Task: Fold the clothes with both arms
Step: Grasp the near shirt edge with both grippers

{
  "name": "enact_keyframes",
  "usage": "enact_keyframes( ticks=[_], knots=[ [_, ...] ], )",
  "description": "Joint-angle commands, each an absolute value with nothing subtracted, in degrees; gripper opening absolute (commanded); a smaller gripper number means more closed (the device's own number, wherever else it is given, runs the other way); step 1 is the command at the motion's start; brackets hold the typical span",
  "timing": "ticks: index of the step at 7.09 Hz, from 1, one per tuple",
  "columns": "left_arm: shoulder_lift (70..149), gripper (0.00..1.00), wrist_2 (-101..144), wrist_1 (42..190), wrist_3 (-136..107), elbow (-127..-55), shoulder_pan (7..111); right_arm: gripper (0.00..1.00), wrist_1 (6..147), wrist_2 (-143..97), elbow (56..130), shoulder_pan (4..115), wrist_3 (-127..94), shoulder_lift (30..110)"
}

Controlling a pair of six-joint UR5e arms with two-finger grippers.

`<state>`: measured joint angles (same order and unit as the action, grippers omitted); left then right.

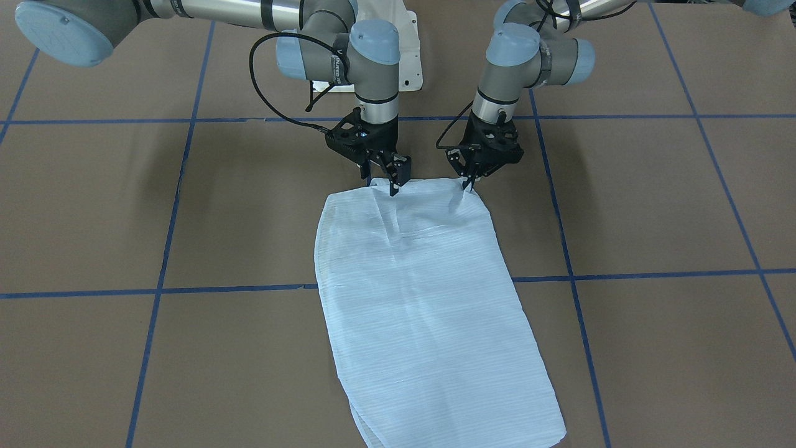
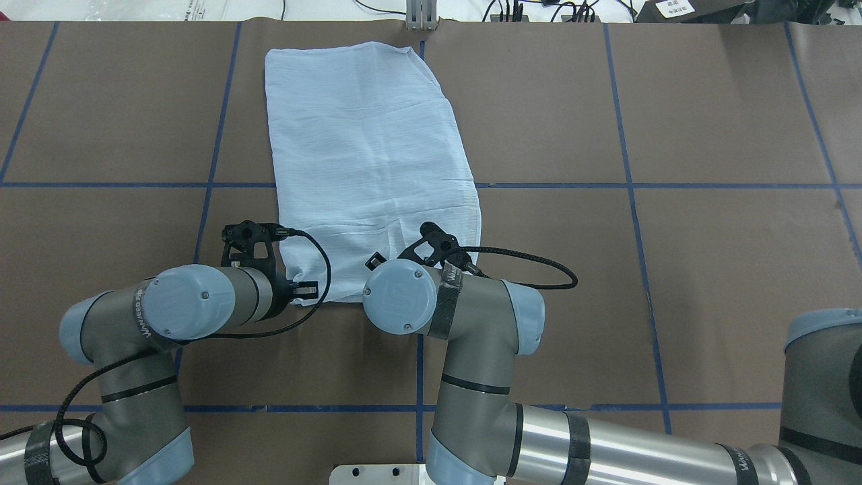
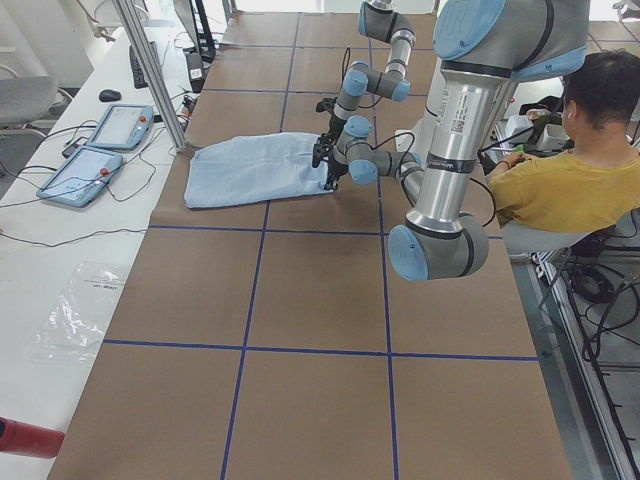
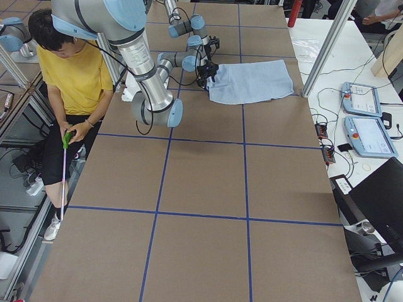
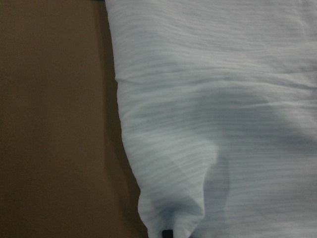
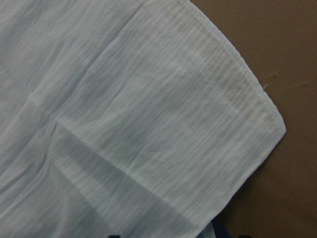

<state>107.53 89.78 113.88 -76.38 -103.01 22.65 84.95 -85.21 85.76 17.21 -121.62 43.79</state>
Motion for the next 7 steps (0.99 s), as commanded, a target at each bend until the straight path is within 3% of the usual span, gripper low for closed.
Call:
enact_keyframes(
  ticks=[1, 7],
  knots=[
    [107.49, 0.00, 89.74, 113.91, -76.38, -103.01, 22.59, 0.51, 84.90, -83.77, 85.69, 16.79, -123.65, 43.59],
    [107.40, 0.00, 89.74, 113.91, -76.38, -103.01, 22.68, 0.45, 84.55, -81.48, 85.25, 16.17, -123.84, 43.51]
  ],
)
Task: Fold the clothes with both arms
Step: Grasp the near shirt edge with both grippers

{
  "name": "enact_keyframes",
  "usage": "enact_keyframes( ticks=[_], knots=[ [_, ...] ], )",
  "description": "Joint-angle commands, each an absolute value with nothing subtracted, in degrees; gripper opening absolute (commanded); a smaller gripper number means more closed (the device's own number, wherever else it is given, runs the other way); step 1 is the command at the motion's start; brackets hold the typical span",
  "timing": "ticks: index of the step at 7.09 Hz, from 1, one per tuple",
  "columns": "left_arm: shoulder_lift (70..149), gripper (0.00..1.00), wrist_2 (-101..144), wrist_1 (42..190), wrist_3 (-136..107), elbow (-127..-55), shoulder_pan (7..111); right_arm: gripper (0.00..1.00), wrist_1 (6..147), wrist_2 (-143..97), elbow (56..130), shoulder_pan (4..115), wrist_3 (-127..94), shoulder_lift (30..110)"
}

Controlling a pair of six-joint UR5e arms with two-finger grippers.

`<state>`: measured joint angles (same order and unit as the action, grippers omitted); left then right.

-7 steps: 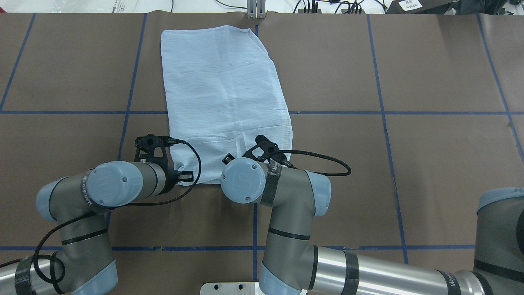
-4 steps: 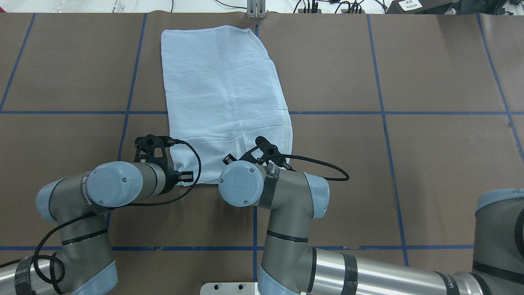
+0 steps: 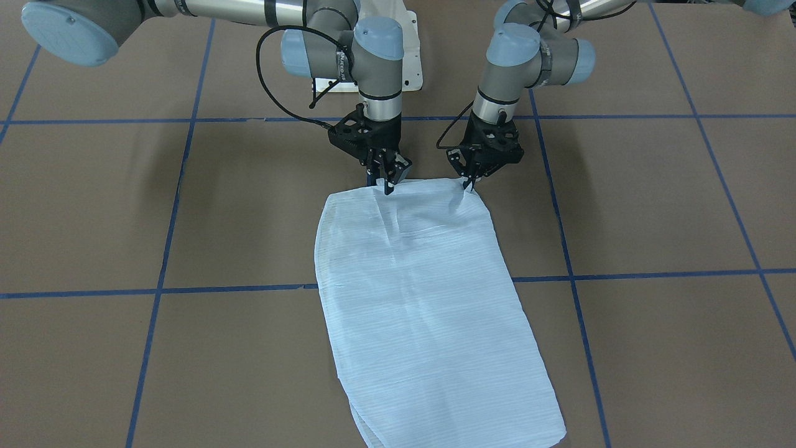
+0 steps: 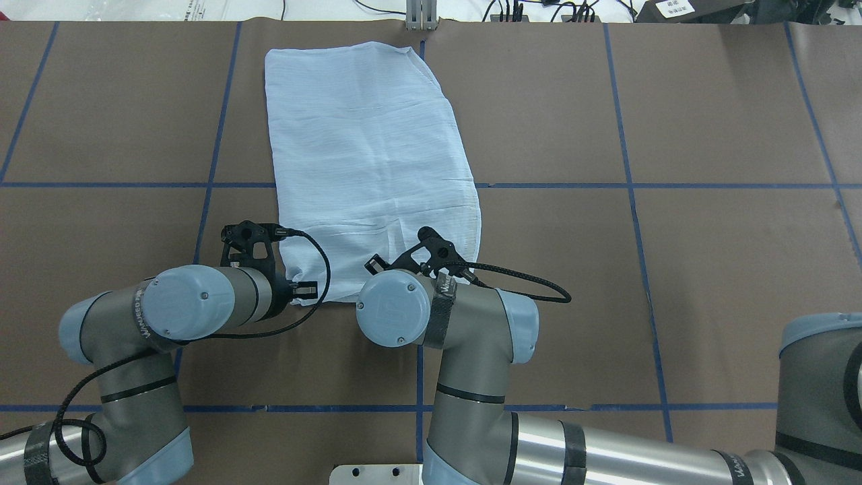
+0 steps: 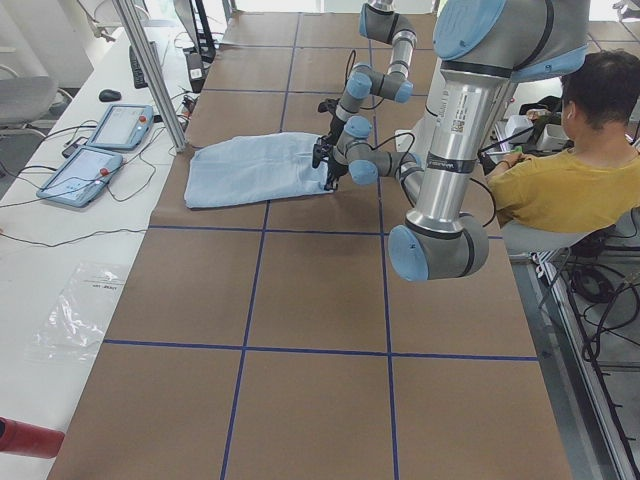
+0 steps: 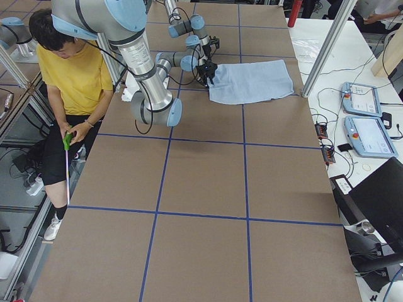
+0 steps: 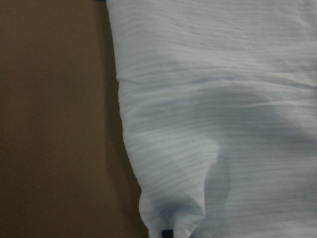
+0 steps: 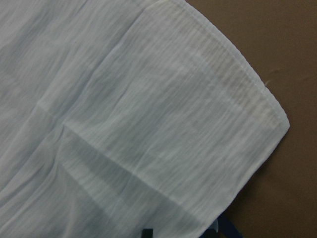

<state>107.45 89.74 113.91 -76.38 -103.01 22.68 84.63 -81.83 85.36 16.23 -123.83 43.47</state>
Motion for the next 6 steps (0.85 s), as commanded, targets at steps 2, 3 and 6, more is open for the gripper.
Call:
enact_keyframes(
  ticks=[2, 3, 6],
  knots=[
    [107.49, 0.00, 89.74, 113.91, -76.38, -103.01, 22.68, 0.02, 84.55, -81.47, 85.08, 16.17, -124.54, 43.59],
    [107.66, 0.00, 89.74, 113.91, -76.38, -103.01, 22.59, 0.00, 84.46, -81.47, 85.08, 16.17, -124.54, 43.59],
    [108.63, 0.00, 90.35, 112.43, -75.59, -105.81, 22.50, 0.00, 84.81, -81.56, 88.83, 18.18, -123.49, 44.73]
  ],
)
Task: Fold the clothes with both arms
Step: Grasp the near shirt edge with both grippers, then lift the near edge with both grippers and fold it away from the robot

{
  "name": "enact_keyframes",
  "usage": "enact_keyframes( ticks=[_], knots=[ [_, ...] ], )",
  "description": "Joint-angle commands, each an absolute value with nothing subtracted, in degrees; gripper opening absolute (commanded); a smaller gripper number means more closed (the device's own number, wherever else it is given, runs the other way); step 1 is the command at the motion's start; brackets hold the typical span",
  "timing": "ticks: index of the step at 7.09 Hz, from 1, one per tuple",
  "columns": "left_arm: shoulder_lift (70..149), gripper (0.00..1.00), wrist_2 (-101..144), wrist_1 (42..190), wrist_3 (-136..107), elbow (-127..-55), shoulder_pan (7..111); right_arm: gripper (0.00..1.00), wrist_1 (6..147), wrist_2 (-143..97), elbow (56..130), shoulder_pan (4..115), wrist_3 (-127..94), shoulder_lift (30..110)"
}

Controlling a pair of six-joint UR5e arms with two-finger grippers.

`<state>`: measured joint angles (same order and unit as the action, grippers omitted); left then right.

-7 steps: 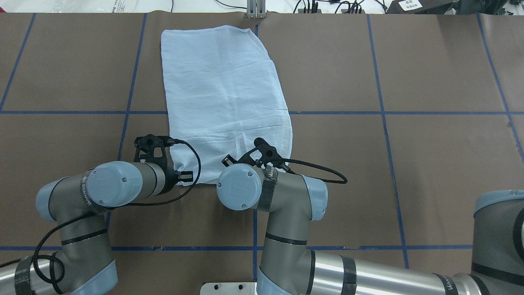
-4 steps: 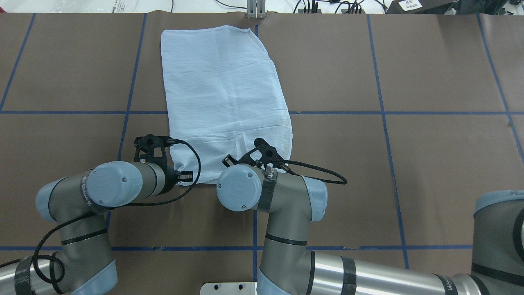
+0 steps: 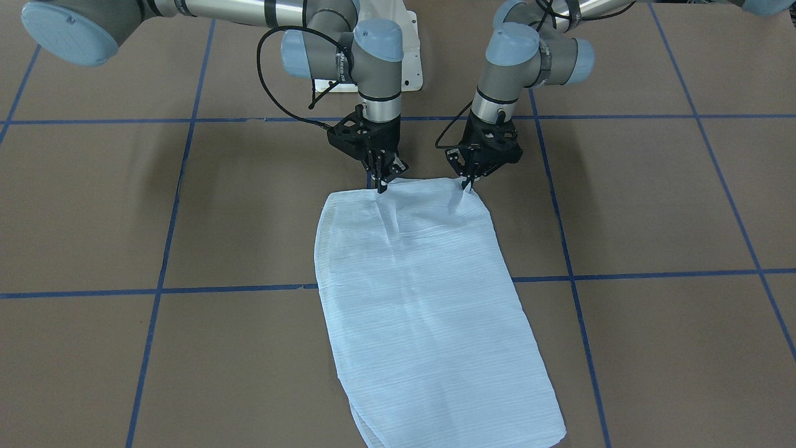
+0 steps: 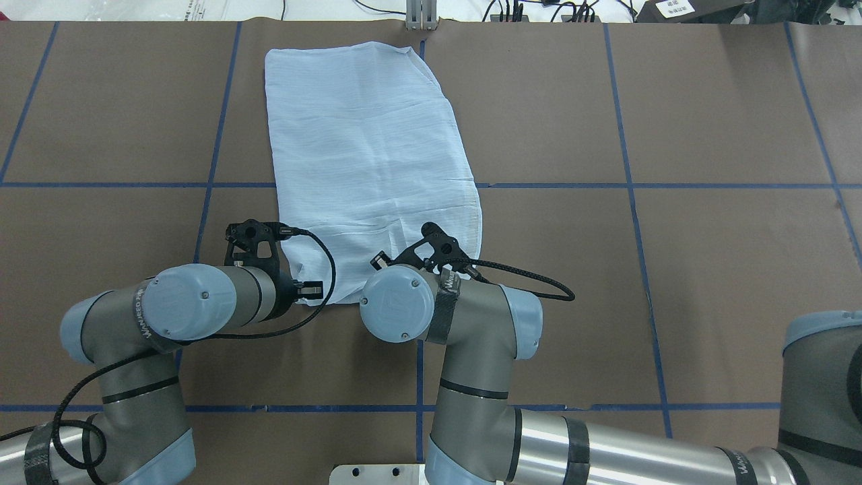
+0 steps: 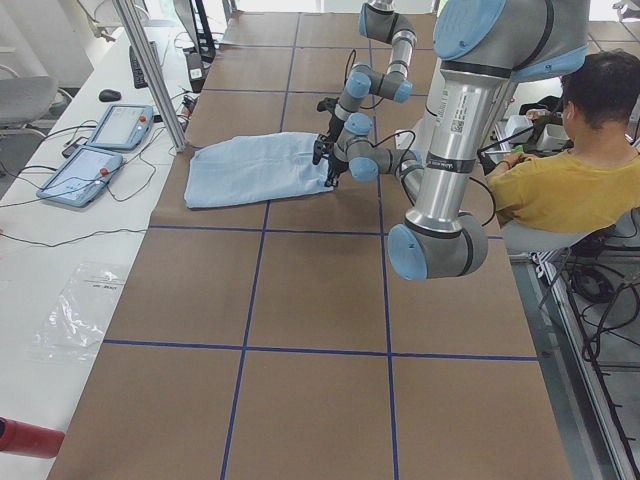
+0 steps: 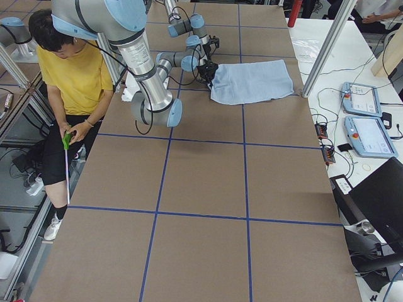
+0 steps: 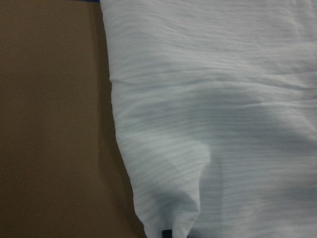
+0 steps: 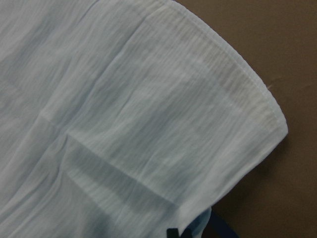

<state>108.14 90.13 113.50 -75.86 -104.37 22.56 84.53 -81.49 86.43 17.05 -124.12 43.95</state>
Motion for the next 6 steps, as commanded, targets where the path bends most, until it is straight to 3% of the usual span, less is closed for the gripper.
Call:
enact_keyframes(
  ticks=[1, 3, 6],
  knots=[
    [111.07, 0.00, 90.44, 109.19, -74.54, -106.95, 22.59, 0.00, 85.08, -81.74, 93.38, 18.89, -123.23, 47.43],
    [113.64, 0.00, 92.96, 103.73, -75.31, -112.29, 22.41, 0.00, 85.51, -81.74, 104.89, 19.16, -121.64, 56.91],
    [113.12, 0.00, 93.96, 99.34, -80.05, -123.97, 16.38, 0.00, 101.39, -75.43, 121.42, 10.75, -122.25, 58.45]
  ],
)
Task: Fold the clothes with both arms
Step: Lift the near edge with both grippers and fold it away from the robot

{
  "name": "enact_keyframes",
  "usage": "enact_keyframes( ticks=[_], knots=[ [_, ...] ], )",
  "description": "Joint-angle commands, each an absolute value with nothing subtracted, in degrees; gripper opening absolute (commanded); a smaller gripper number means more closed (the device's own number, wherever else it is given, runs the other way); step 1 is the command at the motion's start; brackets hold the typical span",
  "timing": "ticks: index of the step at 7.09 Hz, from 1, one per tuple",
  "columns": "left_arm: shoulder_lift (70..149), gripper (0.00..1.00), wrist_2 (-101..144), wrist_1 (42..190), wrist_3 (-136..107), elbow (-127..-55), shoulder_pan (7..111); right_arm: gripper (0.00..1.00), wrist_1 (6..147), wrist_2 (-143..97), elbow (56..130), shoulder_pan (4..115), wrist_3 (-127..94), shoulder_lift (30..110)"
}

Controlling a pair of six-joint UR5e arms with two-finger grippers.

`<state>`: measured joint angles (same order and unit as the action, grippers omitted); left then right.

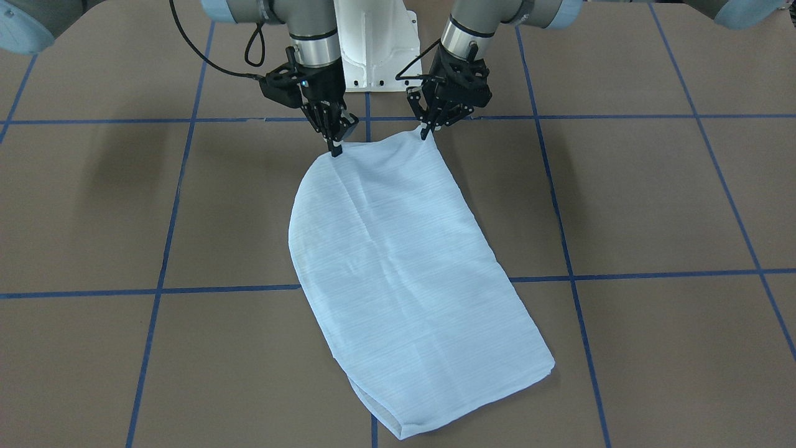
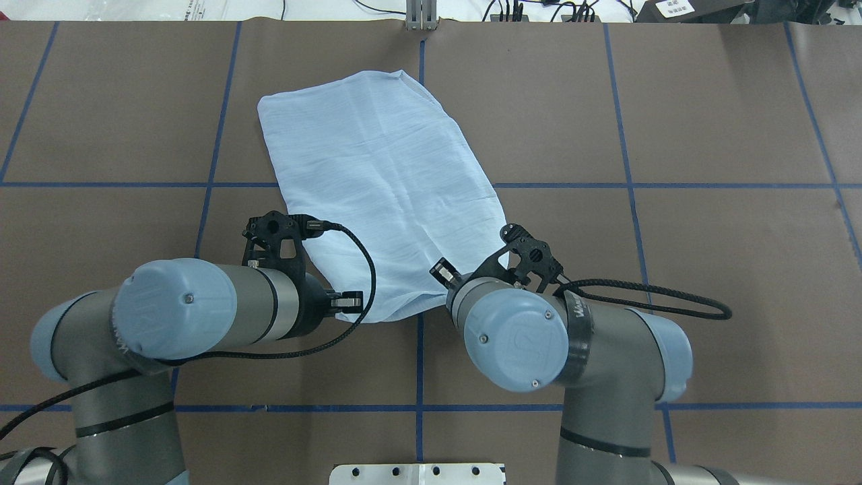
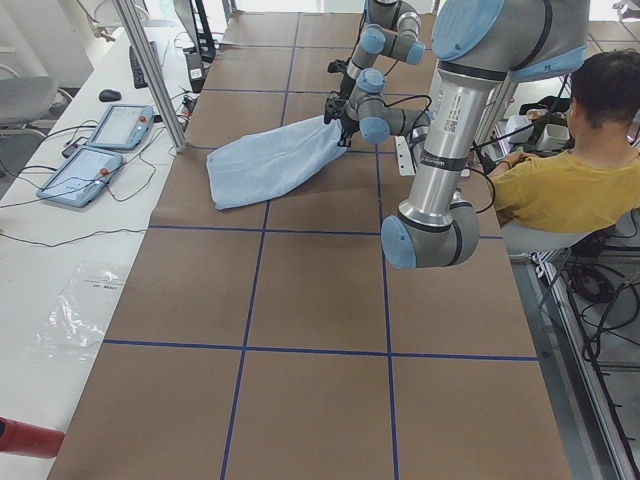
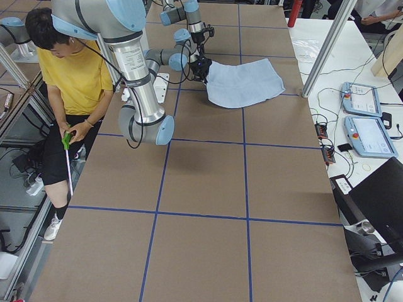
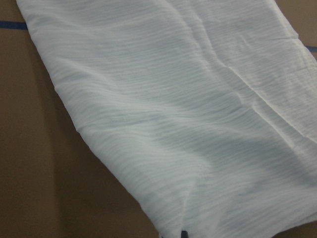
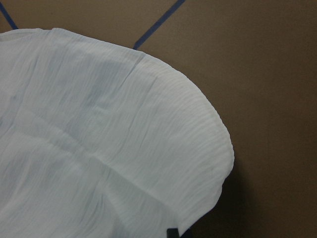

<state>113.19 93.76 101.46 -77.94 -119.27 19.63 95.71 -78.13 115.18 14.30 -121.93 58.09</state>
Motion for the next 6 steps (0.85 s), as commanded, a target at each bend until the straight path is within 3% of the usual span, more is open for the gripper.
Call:
enact_keyframes(
  ticks=[1, 3, 6],
  knots=[
    [113.12, 0.00, 93.87, 96.53, -82.42, -127.32, 13.91, 0.00, 104.47, -75.41, 124.07, 9.42, -122.43, 58.19],
    [113.20, 0.00, 93.78, 92.74, -84.11, -130.94, 12.22, 0.00, 108.62, -75.41, 128.39, 8.62, -122.43, 57.22],
    [113.47, 0.00, 93.69, 88.69, -83.23, -128.25, 15.70, 0.00, 105.32, -70.69, 119.12, 10.01, -117.01, 50.99]
  ],
)
